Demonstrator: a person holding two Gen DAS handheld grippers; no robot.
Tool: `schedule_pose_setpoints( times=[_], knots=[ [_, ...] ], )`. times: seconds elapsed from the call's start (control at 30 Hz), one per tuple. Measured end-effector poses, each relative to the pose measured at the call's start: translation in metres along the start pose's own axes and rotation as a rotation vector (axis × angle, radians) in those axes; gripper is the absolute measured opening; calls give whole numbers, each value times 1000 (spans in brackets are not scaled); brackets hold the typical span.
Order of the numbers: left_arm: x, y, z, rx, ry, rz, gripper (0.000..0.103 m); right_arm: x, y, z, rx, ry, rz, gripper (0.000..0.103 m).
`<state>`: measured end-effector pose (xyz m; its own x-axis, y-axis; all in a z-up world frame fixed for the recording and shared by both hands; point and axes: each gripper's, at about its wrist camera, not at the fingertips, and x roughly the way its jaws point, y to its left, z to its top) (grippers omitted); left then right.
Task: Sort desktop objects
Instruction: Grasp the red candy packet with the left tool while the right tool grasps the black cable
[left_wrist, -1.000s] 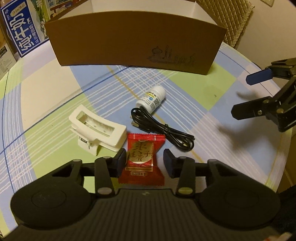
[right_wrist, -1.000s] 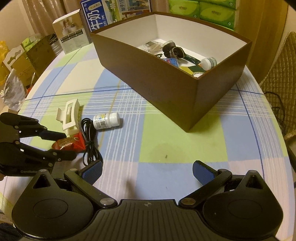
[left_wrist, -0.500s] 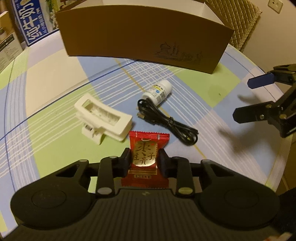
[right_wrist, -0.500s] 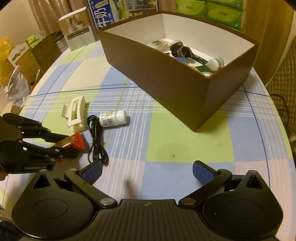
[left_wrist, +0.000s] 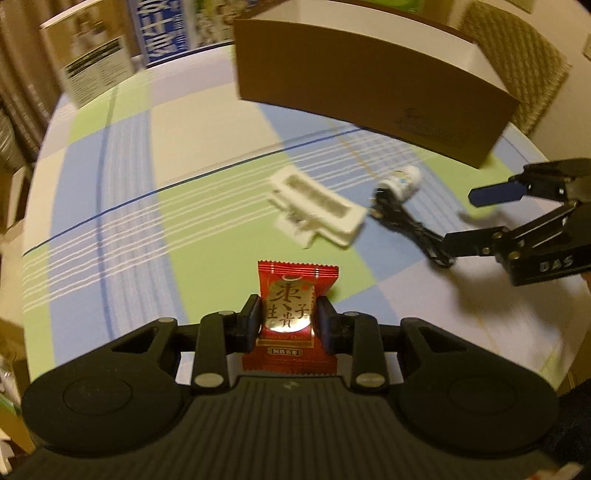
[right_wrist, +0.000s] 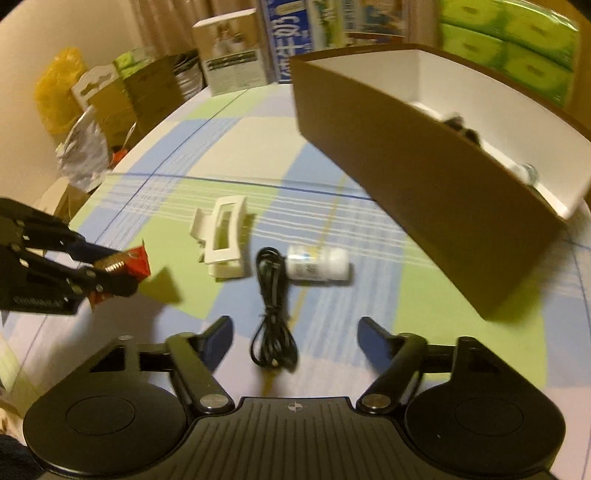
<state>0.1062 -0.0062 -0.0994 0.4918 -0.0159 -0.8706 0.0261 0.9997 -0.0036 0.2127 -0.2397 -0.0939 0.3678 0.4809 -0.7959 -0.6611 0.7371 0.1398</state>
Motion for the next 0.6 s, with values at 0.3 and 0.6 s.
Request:
schedule_pose_setpoints(
  times=[0.3, 0.6],
  knots=[
    [-7, 26, -4, -75, -11, 42, 27, 42, 17, 8, -77, 20, -23, 34],
    [-9, 32, -4, -82, -17, 39, 27, 52, 27, 9, -109, -2, -70, 15]
  ],
)
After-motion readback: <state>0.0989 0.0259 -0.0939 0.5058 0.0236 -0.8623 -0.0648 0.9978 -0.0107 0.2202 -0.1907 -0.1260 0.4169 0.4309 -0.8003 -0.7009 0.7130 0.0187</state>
